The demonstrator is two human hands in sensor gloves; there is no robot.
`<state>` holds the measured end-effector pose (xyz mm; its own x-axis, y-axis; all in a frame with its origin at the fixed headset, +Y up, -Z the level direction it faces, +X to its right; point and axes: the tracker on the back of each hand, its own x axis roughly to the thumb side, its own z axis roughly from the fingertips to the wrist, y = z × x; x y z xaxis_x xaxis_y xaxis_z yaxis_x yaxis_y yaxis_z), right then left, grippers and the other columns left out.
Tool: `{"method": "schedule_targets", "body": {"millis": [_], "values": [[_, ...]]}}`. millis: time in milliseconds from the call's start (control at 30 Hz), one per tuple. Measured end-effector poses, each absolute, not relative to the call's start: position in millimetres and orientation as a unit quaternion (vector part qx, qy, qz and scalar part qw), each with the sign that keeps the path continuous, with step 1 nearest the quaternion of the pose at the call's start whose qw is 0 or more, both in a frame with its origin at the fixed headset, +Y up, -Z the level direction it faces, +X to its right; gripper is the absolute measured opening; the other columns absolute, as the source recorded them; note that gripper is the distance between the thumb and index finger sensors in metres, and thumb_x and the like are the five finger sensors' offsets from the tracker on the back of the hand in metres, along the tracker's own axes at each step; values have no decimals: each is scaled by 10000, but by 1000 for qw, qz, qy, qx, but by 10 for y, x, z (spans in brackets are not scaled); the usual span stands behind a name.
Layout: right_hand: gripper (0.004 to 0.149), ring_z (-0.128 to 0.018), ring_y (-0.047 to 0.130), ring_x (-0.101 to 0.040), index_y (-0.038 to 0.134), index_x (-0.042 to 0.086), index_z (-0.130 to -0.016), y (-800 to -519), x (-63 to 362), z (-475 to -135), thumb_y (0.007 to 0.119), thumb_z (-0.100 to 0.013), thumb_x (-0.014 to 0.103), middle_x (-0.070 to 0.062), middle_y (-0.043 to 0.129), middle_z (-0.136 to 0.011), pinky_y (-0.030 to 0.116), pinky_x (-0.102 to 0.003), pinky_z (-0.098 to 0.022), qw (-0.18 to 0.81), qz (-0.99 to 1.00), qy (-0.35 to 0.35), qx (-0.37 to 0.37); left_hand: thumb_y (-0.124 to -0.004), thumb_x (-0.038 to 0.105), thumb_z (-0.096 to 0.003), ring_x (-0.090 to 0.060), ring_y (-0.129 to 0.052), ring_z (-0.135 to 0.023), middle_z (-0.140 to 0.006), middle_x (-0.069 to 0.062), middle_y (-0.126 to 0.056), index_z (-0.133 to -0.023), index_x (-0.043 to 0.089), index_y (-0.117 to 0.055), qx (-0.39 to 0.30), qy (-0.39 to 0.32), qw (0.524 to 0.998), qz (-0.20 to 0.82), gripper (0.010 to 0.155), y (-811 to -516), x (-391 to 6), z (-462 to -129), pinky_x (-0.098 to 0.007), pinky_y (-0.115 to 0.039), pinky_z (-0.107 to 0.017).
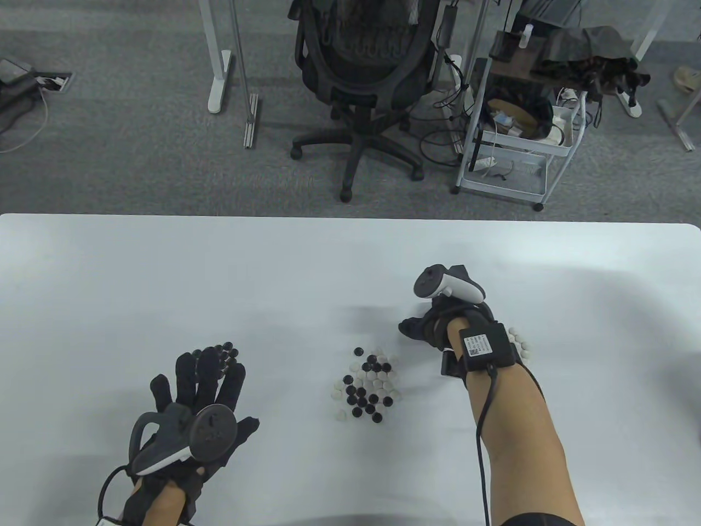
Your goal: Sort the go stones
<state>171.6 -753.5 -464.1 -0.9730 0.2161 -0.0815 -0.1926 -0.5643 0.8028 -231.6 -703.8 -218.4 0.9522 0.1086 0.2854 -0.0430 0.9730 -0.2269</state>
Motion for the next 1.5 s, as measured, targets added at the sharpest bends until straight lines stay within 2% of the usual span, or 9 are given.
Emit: {"method": "schedule_targets", "body": {"millis": [100,267,767,867,967,1167,1333,1500], "values": [[635,-859,-143,-559,505,222,-1105,-7519,2059,-4630,492,-547,526,-256,-53,-1074,26,-816,-524,129,881,454,-28,-479,534,-626,-625,136,-926,-1140,-380,112,-1186,112,-123,-111,-150,982,39,787,-7036,-2316,-2183,-854,-26,-548],[643,-858,-143,-560,504,212,-1108,-7514,2402,-4582,492,-547,527,-259,-52,-1073,27,-816,-524,137,881,449,-59,-479,535,-626,-625,137,-926,-1140,-380,115,-1187,114,-121,-113,-150,981,39,787,-7048,-2323,-2198,-854,-25,-548],[674,-858,-138,-565,510,164,-1114,-7480,2694,-4499,491,-547,527,-272,-38,-1076,29,-816,-519,134,884,437,-94,-479,534,-627,-627,136,-926,-1140,-381,114,-1187,110,-120,-120,-150,981,35,788,-7072,-2305,-2212,-855,-26,-547],[664,-856,-145,-562,513,180,-1118,-7410,2589,-4500,499,-548,521,-271,-45,-1074,20,-815,-517,145,887,434,-70,-478,534,-627,-625,135,-927,-1140,-378,113,-1186,113,-121,-120,-150,981,35,786,-7072,-2305,-2213,-854,-26,-548],[646,-865,-137,-561,573,186,-1108,-7310,2311,-4476,516,-553,513,-265,-29,-1084,22,-815,-521,150,883,445,-7,-479,533,-627,-625,135,-927,-1141,-378,112,-1186,112,-122,-120,-150,981,35,785,-7074,-2305,-2216,-853,-26,-548],[624,-879,-125,-552,616,205,-1091,-7250,1551,-4325,533,-553,510,-249,0,-1098,35,-815,-539,114,873,456,129,-480,532,-627,-626,135,-926,-1140,-380,111,-1186,112,-123,-123,-150,980,34,785,-7074,-2298,-2213,-854,-27,-548],[627,-870,-138,-549,542,228,-1109,-7381,1130,-4276,522,-550,511,-250,-40,-1081,28,-814,-536,99,865,461,169,-479,533,-627,-625,135,-927,-1140,-378,114,-1186,113,-121,-119,-149,981,35,786,-7071,-2303,-2210,-853,-25,-549],[629,-864,-143,-549,494,247,-1117,-7534,960,-4290,516,-548,513,-251,-56,-1069,28,-813,-534,105,862,463,179,-481,533,-626,-627,136,-926,-1140,-380,113,-1187,112,-122,-113,-148,982,39,787,-7052,-2318,-2202,-855,-26,-547]]}}
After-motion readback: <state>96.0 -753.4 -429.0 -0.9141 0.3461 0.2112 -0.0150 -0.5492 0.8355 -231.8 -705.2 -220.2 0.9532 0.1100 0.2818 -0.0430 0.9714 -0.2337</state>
